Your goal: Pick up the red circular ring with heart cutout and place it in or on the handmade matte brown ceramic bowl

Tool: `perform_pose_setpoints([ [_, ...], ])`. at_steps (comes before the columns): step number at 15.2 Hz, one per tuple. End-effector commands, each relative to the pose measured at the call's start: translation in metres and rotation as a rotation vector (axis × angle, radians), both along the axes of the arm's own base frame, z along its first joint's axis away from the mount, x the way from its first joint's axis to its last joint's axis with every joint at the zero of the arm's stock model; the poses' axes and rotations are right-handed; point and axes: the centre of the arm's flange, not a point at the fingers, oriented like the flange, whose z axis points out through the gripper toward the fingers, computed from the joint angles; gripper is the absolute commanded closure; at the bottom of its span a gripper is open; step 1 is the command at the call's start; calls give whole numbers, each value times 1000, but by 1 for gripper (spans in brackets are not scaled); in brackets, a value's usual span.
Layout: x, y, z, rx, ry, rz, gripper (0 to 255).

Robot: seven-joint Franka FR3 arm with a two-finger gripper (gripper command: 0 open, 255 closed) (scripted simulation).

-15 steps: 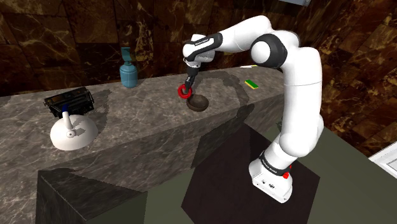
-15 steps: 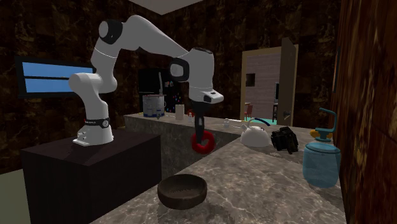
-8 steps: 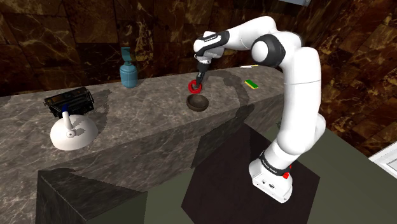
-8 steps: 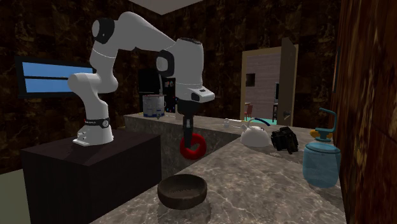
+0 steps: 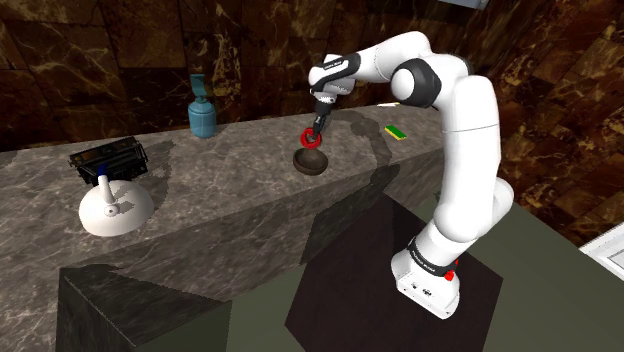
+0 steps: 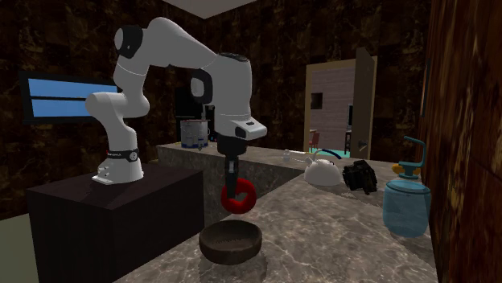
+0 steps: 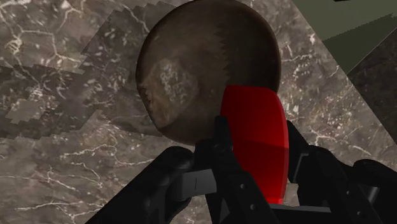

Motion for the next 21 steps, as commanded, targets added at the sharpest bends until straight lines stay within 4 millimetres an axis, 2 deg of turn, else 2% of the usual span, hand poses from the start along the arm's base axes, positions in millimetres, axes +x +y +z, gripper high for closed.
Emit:
perform_pose_setpoints([
  [1, -1, -1, -11, 0, -1, 0, 255],
  [11, -1, -1, -62, 0, -1, 0, 255],
  [18, -1, -1, -62, 0, -1, 0, 255],
  [19, -1, -1, -62, 0, -1, 0, 0],
  [21, -1, -1, -62, 0, -1, 0, 0],
])
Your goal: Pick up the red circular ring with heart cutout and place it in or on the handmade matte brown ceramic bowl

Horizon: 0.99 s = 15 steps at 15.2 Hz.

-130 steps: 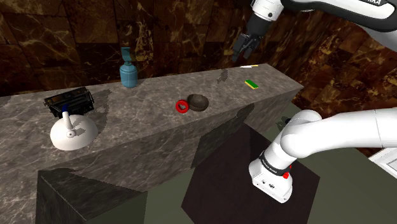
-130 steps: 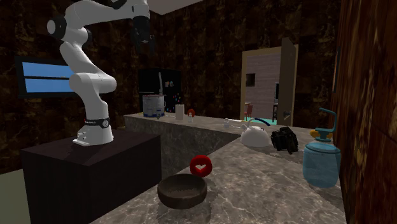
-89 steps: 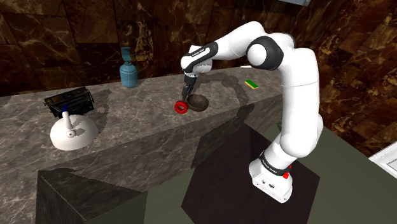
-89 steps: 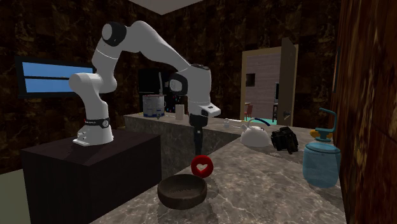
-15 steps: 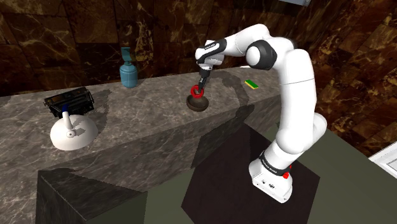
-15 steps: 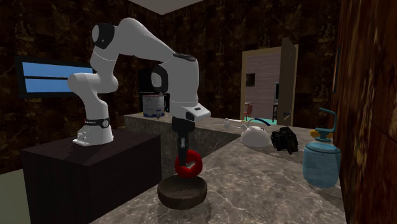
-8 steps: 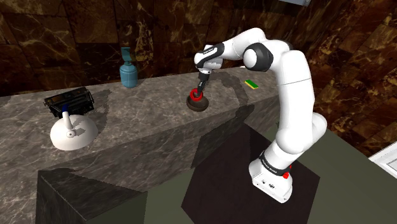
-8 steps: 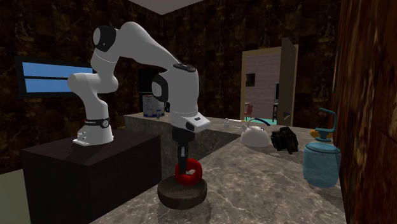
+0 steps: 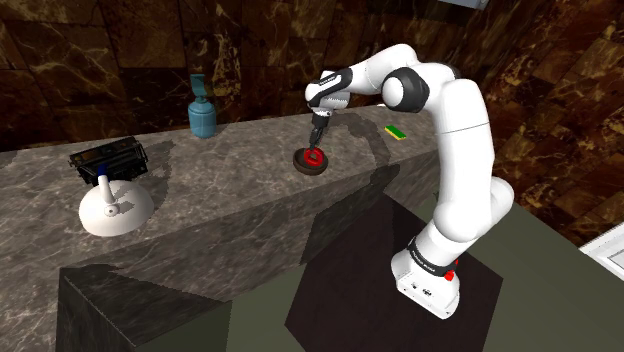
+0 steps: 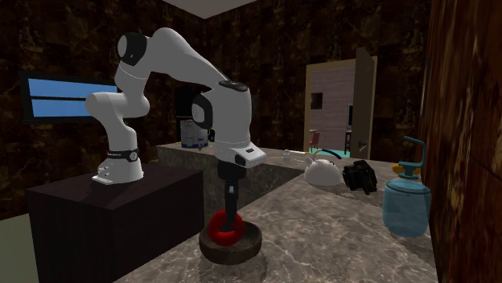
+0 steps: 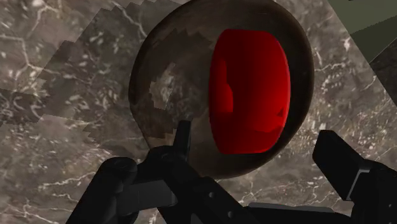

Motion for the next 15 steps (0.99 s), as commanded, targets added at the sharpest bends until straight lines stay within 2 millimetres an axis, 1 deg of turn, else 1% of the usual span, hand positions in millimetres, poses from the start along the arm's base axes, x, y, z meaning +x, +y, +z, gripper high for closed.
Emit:
perform_pose_setpoints([
  [1, 0, 0, 0, 0, 0, 0, 0],
  [3, 0, 0, 0, 0, 0, 0, 0],
  [6, 4, -6, 39, 0, 0, 0, 0],
  [7, 5, -8, 49, 0, 0, 0, 0],
  [15, 5, -8, 49, 0, 0, 0, 0],
])
